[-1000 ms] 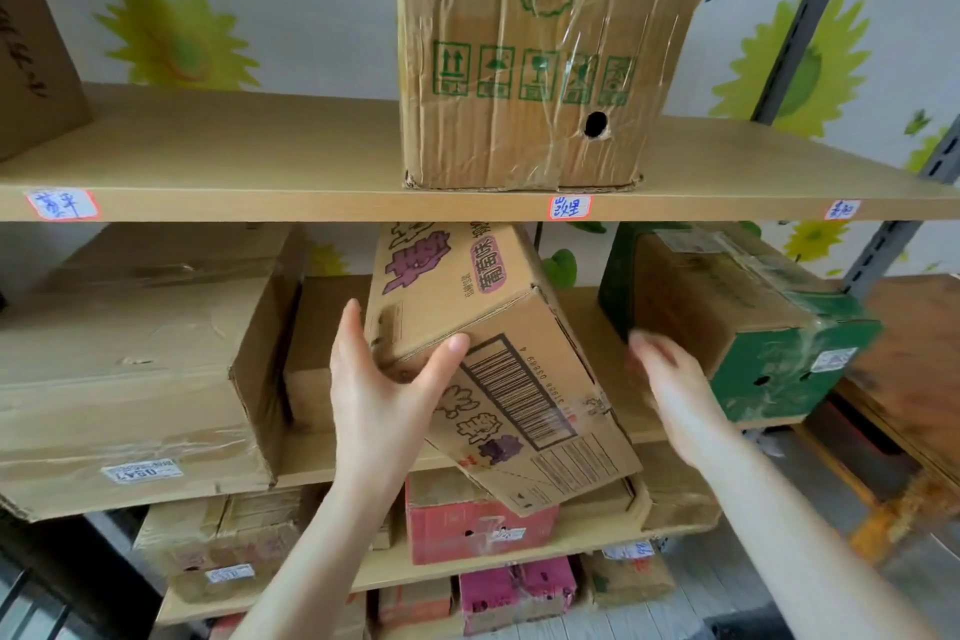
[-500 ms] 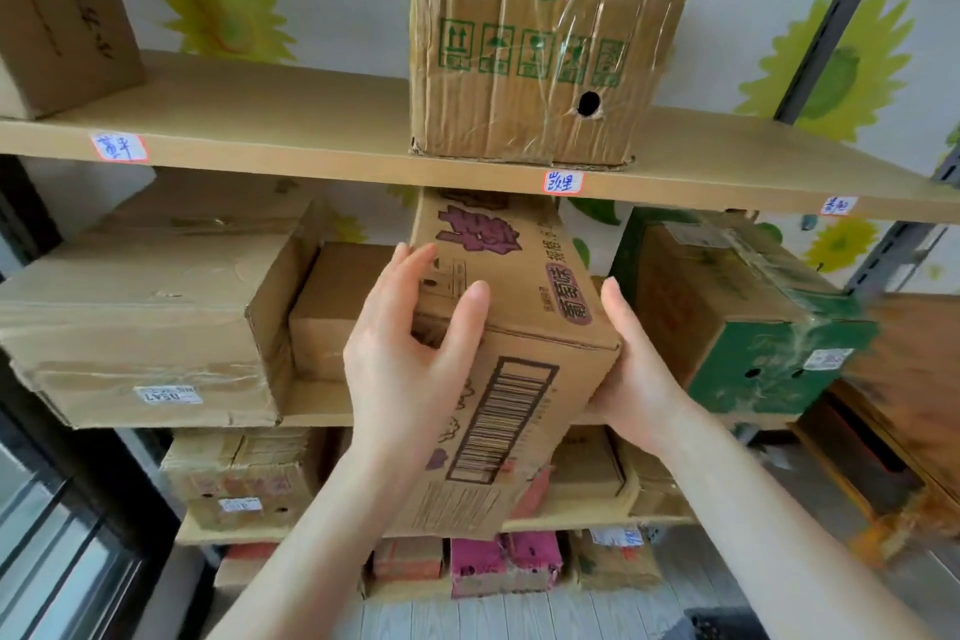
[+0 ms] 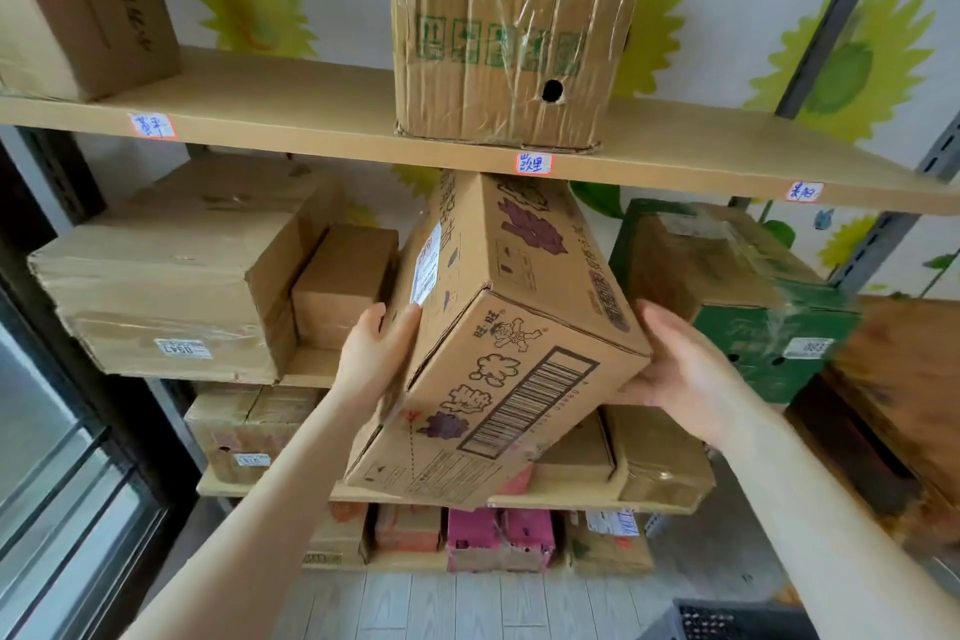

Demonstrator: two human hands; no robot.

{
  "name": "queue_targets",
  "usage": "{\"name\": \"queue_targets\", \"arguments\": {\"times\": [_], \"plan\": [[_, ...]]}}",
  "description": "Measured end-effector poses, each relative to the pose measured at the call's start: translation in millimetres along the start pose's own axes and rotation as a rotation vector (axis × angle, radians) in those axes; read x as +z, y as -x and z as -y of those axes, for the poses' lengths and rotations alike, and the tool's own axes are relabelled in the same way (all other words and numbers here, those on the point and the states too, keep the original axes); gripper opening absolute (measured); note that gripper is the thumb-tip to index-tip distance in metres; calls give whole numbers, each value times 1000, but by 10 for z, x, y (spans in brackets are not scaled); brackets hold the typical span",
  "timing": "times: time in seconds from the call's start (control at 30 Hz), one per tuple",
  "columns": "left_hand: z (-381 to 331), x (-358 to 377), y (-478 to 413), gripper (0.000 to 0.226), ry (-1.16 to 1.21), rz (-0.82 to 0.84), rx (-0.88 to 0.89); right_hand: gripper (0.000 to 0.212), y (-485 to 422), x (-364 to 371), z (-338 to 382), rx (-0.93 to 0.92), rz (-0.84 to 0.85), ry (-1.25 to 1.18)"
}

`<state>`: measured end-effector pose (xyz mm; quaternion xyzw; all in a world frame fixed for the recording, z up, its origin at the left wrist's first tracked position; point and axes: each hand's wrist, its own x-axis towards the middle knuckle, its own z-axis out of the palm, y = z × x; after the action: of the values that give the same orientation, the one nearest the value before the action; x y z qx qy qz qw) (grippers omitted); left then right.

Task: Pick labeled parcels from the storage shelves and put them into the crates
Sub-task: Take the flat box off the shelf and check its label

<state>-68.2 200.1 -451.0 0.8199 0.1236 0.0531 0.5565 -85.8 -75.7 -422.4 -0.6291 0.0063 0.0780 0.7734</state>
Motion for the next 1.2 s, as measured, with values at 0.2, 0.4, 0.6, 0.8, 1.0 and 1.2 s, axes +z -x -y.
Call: {"name": "queue_targets", "arguments": {"times": [0.2,0.4,0.6,0.8,1.0,1.2], "plan": [[13,119,-133,59,153,170,-115,33,-242,225,292,-63,-67,304],[266,186,-451,75,183,181,-390,33,-238,-57,222,12,-193,240],[358,248,-697,50,267,171,-454,38,-266,-127,111,-1,-494,400],[622,179,-334,49,169,79,-255,38,221,-146,-491,-82,-569,245],[771,20,502,49,-8,-105,-43,61,933,-237,-1050,84,-450,152],[870,60,1349,50,-119,-166,89,60,1753,-463,-1456,274,-468,-25]]}}
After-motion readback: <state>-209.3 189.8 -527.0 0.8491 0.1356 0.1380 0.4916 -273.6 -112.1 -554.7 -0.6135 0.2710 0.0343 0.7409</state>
